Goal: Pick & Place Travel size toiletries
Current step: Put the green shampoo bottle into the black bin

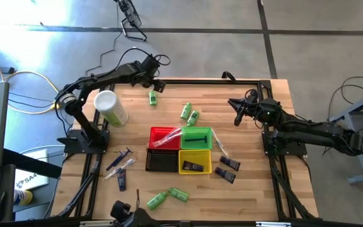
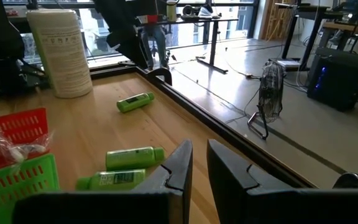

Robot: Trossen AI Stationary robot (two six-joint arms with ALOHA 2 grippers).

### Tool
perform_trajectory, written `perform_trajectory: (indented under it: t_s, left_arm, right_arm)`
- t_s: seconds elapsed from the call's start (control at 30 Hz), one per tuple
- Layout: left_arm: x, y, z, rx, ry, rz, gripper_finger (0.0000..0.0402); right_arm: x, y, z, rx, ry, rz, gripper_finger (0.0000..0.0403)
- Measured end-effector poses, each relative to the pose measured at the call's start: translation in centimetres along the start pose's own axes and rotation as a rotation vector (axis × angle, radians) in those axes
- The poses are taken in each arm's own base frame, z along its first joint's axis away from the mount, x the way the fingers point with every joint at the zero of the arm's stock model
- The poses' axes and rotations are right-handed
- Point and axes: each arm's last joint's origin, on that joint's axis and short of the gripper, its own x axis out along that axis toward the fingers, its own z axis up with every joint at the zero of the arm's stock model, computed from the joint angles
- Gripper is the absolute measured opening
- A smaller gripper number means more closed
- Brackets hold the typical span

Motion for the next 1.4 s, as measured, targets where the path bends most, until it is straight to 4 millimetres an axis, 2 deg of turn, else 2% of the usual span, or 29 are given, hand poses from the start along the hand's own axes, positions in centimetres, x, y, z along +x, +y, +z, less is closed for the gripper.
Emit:
perform_trajectory:
  t_s: [0.13, 0.3, 0.43, 0.63, 0.9, 1.4]
  left_arm:
    - [0.0, 0.1, 0.1, 0.009, -0.030, 0.055, 0.0335]
    - [0.0, 0.4, 0.2, 0.002, -0.061, 0.143, 0.0336]
    - [0.0, 0.2, 0.1, -0.024, -0.033, 0.076, 0.0335]
    - [1.6, -0.2, -0.4, -0.016, 0.056, 0.006, 0.0335]
    - [4.6, 0.2, -1.9, -0.023, 0.227, 0.070, 0.0335]
    - [7.4, -0.2, -2.5, -0.020, 0.277, 0.059, 0.0335]
  right_arm:
    - [0.0, 0.0, 0.0, 0.000, 0.000, 0.000, 0.0040]
    - [0.0, 0.0, 0.0, -0.006, 0.000, 0.000, 0.0040]
    - [0.0, 0.0, 0.0, -0.008, 0.001, 0.000, 0.0040]
    - [0.0, 0.0, 0.0, -0.008, 0.002, 0.000, 0.0040]
    - [0.0, 0.0, -0.2, -0.011, 0.023, 0.000, 0.0040]
    - [0.0, 0.0, -0.2, -0.011, 0.023, 0.000, 0.0040]
